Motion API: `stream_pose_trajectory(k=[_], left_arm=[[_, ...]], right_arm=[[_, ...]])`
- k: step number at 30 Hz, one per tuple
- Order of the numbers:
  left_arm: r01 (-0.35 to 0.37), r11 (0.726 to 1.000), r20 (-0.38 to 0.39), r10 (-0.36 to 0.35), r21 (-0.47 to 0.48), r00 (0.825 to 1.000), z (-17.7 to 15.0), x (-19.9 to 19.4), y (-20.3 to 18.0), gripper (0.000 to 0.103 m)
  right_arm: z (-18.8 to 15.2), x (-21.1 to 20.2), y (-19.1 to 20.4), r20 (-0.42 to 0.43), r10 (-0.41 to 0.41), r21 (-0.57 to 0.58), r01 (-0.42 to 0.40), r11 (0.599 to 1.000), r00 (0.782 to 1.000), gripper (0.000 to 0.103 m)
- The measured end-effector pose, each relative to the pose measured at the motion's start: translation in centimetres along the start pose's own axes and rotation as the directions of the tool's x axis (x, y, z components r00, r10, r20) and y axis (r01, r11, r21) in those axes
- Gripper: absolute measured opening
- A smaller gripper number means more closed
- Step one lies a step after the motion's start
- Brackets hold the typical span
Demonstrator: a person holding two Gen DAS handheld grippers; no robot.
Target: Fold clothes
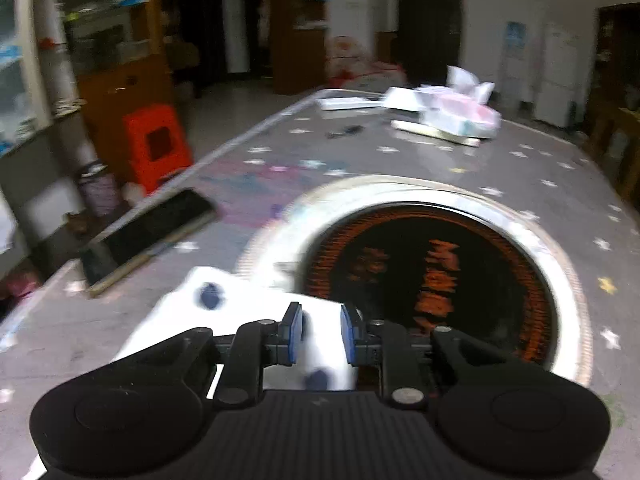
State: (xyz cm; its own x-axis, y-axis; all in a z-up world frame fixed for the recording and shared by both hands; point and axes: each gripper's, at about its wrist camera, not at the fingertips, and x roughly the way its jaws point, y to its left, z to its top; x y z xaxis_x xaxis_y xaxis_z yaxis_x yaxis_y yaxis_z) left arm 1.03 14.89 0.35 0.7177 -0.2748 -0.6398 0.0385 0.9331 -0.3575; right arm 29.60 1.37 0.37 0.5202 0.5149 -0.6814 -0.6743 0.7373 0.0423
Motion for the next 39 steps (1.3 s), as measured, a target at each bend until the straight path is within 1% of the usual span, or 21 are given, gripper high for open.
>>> stream_pose_trajectory(k=[3,5,6,9,11,15,17,22,27,28,29,30,31,32,35,39], left_arm=[[-0.011,1.0,-0.007,0.011,-0.009,1.0,0.0,0.2,0.2,0.029],[-0.02,1.0,-0.011,0.02,-0.018,1.0,0.0,0.3,0.3,0.029],[-0.023,1.0,-0.012,0.023,-0.021,1.0,0.0,0.3,0.3,0.029],[-0.037,0.999,-0.007,0.037,-0.023,0.999,0.4,0.3,0.3,0.029],[-0.051,0.998,0.011,0.052,-0.022,0.999,1.1,0.3,0.3,0.029],[-0.086,0.996,0.039,0.088,-0.031,0.995,2.7,0.9,0.6,0.029],[-0.112,0.994,0.047,0.113,-0.018,0.993,3.5,1.6,0.6,0.029],[-0.147,0.989,0.019,0.147,0.003,0.989,4.5,4.1,0.8,0.029],[-0.17,0.984,-0.004,0.171,0.045,0.985,4.4,6.0,0.7,0.025],[-0.18,0.982,0.002,0.18,0.056,0.984,4.4,6.2,0.6,0.022],[-0.187,0.98,0.007,0.187,0.064,0.982,4.3,6.3,0.6,0.015],[-0.191,0.979,0.009,0.191,0.07,0.982,4.3,6.3,0.6,0.01],[-0.193,0.979,0.011,0.193,0.071,0.981,4.4,6.3,0.6,0.009],[-0.195,0.978,0.014,0.195,0.072,0.981,4.5,6.3,0.6,0.005],[-0.205,0.976,0.04,0.202,0.074,0.979,4.9,5.6,0.4,0.004],[-0.197,0.98,0.074,0.194,0.039,0.978,5.5,4.5,0.4,0.004]], right_arm=[[-0.1,0.3,2.1,-0.037,0.079,-0.072,-0.082,0.994,0.996,0.02],[-0.4,1.0,3.4,-0.069,0.105,-0.117,-0.112,0.987,0.992,0.02],[-0.6,1.3,4.1,-0.075,0.105,-0.135,-0.114,0.984,0.992,0.02],[-0.8,2.4,5.1,-0.068,0.109,-0.138,-0.117,0.983,0.992,0.026],[-0.4,2.3,4.9,-0.073,0.119,-0.108,-0.127,0.986,0.99,0.026],[0.2,0.0,3.9,-0.063,0.131,-0.098,-0.137,0.986,0.989,0.026],[0.2,-1.4,3.2,-0.063,0.13,-0.094,-0.136,0.986,0.99,0.026],[-0.8,-5.6,1.6,-0.082,0.102,-0.12,-0.112,0.986,0.991,0.028],[-3.6,-9.4,-0.7,-0.124,0.085,-0.112,-0.1,0.989,0.989,0.028],[-4.5,-10.2,-1.0,-0.132,0.085,-0.107,-0.1,0.989,0.988,0.028],[-5.3,-11.0,-1.4,-0.141,0.086,-0.101,-0.1,0.99,0.986,0.028],[-6.0,-11.6,-1.8,-0.145,0.093,-0.09,-0.107,0.99,0.985,0.028],[-6.6,-12.2,-2.1,-0.149,0.101,-0.079,-0.114,0.99,0.984,0.028],[-7.4,-12.9,-2.4,-0.151,0.11,-0.069,-0.122,0.99,0.982,0.028],[-10.0,-14.5,-3.0,-0.161,0.142,-0.039,-0.15,0.988,0.977,0.028],[-12.8,-15.5,-3.1,-0.174,0.193,-0.011,-0.198,0.98,0.966,0.028]])
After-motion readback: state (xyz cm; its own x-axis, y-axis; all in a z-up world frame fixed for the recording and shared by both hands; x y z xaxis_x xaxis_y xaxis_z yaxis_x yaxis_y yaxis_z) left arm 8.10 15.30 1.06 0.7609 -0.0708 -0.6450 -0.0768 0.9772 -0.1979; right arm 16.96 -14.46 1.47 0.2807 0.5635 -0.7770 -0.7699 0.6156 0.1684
